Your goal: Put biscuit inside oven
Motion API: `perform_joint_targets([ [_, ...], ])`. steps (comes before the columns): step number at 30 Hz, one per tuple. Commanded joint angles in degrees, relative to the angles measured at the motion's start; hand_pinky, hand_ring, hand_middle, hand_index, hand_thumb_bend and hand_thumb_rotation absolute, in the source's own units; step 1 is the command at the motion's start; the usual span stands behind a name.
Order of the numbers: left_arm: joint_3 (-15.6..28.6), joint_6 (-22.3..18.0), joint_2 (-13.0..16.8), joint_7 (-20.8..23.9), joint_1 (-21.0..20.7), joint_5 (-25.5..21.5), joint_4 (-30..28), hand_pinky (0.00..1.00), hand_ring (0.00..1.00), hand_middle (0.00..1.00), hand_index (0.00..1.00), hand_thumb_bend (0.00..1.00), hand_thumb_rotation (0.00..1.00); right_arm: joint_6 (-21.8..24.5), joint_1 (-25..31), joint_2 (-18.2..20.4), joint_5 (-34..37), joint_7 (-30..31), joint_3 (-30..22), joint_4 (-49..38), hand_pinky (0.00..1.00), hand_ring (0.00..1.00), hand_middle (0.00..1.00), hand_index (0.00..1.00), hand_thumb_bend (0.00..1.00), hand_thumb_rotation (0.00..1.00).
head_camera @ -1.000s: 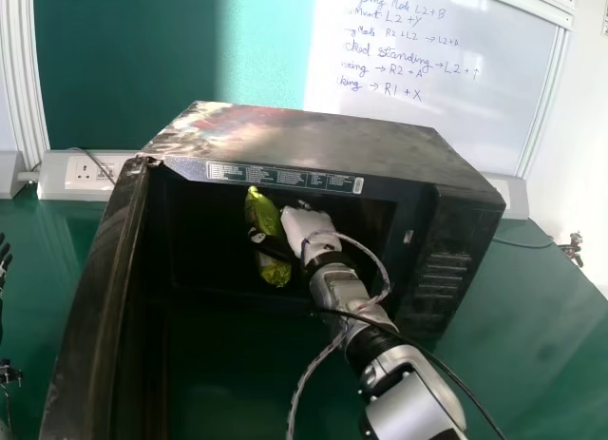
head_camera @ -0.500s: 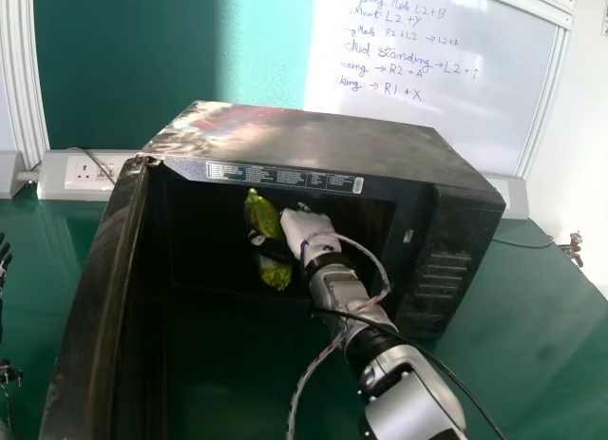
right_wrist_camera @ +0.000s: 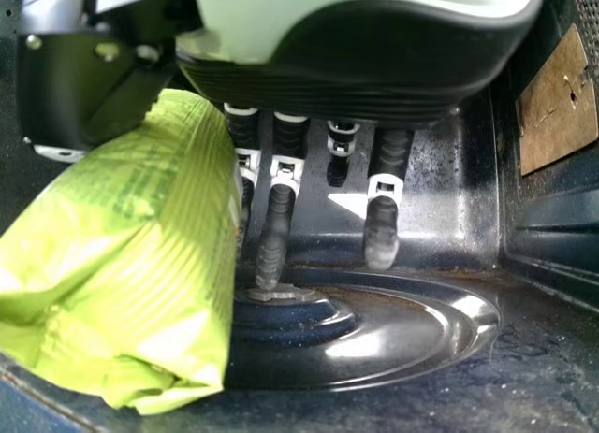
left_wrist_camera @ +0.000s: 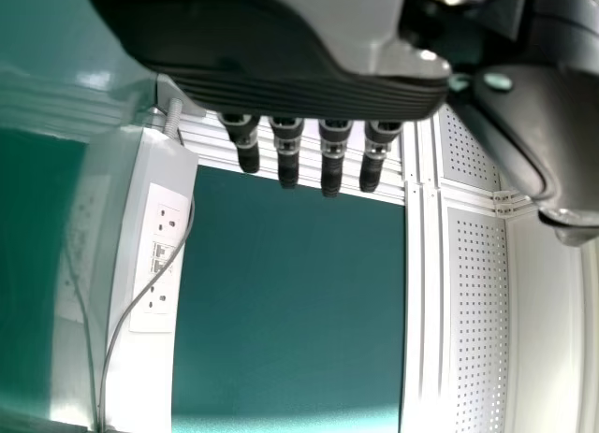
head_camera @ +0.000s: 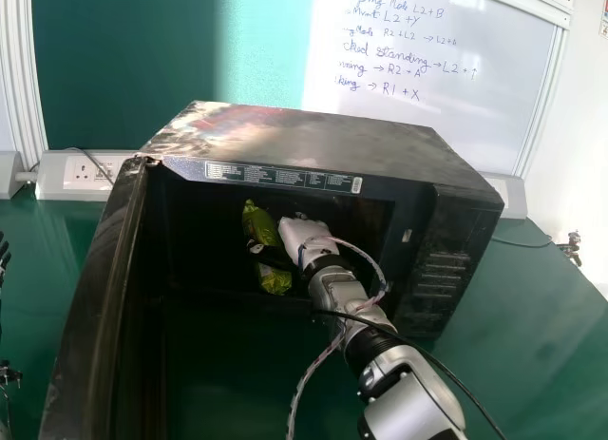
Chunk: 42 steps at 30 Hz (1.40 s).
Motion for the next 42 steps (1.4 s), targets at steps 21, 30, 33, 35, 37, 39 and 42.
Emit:
perform_joint_targets([
  [21,0.35,0.06,-2.74,0.14,1.95,-0.91,2.67,0.74,0.77,0.77,0.81,0.73,0.73,5.53,-1.58,1.73,0.36,6.34,1.33,0.31,0.11,0.18,0.27,0.56,0.96,0.31],
  [30,0.29,-0.09,-2.96,-0.10,2.07,-0.89,2.27,0.74,0.78,0.77,0.82,0.71,0.75,11.10,-3.27,2.25,-0.90,9.71,3.31,0.08,0.23,0.31,0.38,0.60,0.97,0.44],
  [33,0.46,0.31,-2.99,-0.19,2.02,-1.19,2.24,0.73,0.77,0.77,0.81,0.71,0.73,11.88,-3.48,2.16,-1.11,10.40,3.88,0.06,0.26,0.33,0.39,0.60,0.98,0.47],
  [35,0.43,0.56,-2.96,0.00,2.02,-1.14,2.15,0.73,0.77,0.77,0.81,0.71,0.73,12.12,-3.60,2.01,-1.02,10.99,3.94,-0.03,0.33,0.41,0.46,0.64,0.98,0.48],
  [37,0.36,0.69,-2.88,0.57,1.99,-0.86,2.22,0.73,0.77,0.76,0.81,0.72,0.72,12.04,-3.56,1.76,-0.48,11.11,3.48,-0.26,0.40,0.50,0.54,0.68,0.98,0.49],
  [39,0.28,0.42,-2.81,0.73,2.01,-0.65,2.35,0.73,0.77,0.76,0.81,0.72,0.73,12.13,-3.47,1.58,0.02,10.70,2.97,-0.50,0.42,0.53,0.57,0.70,0.98,0.47],
  [42,0.26,0.31,-2.76,0.87,2.01,-0.61,2.37,0.74,0.77,0.77,0.81,0.73,0.73,12.78,-3.35,1.51,-0.31,9.52,3.24,-0.77,0.46,0.60,0.67,0.81,0.99,0.49],
])
